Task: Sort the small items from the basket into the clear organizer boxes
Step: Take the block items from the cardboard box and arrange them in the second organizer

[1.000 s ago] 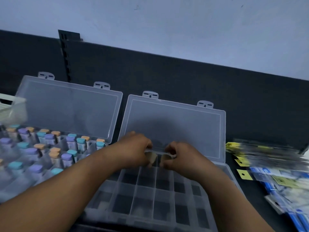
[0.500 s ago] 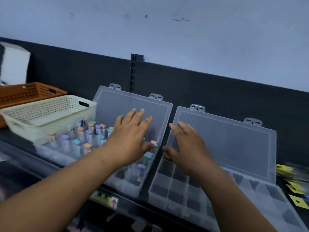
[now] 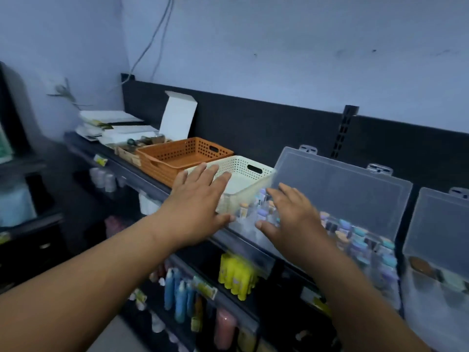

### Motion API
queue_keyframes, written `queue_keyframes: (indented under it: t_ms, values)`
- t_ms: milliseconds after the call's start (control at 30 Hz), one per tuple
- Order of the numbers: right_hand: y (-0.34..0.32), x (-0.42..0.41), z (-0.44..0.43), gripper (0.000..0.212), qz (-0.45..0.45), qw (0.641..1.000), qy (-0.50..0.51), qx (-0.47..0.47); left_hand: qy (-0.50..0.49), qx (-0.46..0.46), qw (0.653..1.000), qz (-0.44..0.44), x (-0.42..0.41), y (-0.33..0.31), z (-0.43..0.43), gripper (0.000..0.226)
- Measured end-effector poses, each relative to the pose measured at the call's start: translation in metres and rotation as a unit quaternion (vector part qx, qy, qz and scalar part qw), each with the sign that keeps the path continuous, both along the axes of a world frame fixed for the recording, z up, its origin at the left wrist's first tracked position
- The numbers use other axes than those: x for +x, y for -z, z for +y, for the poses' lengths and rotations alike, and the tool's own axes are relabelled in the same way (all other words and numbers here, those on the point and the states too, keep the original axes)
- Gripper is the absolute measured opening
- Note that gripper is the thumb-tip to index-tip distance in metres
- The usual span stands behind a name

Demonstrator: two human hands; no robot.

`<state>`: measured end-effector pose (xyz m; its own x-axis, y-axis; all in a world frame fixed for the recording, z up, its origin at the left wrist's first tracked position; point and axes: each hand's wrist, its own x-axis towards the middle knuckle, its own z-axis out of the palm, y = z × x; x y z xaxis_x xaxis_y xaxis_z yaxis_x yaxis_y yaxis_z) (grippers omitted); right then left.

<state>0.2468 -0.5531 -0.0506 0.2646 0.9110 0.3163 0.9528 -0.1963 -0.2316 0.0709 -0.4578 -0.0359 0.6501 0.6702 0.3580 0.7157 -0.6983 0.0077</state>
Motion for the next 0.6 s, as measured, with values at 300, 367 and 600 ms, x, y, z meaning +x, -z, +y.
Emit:
queue_keyframes:
  t_ms: [300, 367, 600]
  values:
    - [-0.005, -0.112, 0.089, 0.074, 0.010, 0.998, -0.063, -0.017, -0.050, -0.020, 0.998, 0.010, -0.133, -0.007, 0.063, 0.084]
    - [-0.009, -0.126, 0.108, 0.074, 0.009, 0.997, -0.072, -0.015, -0.063, -0.025, 0.998, 0.007, -0.150, -0.006, 0.078, 0.085]
    - [-0.011, -0.149, 0.180, 0.073, 0.034, 0.994, -0.107, -0.019, -0.105, -0.050, 0.993, -0.004, -0.177, 0.003, 0.144, 0.086]
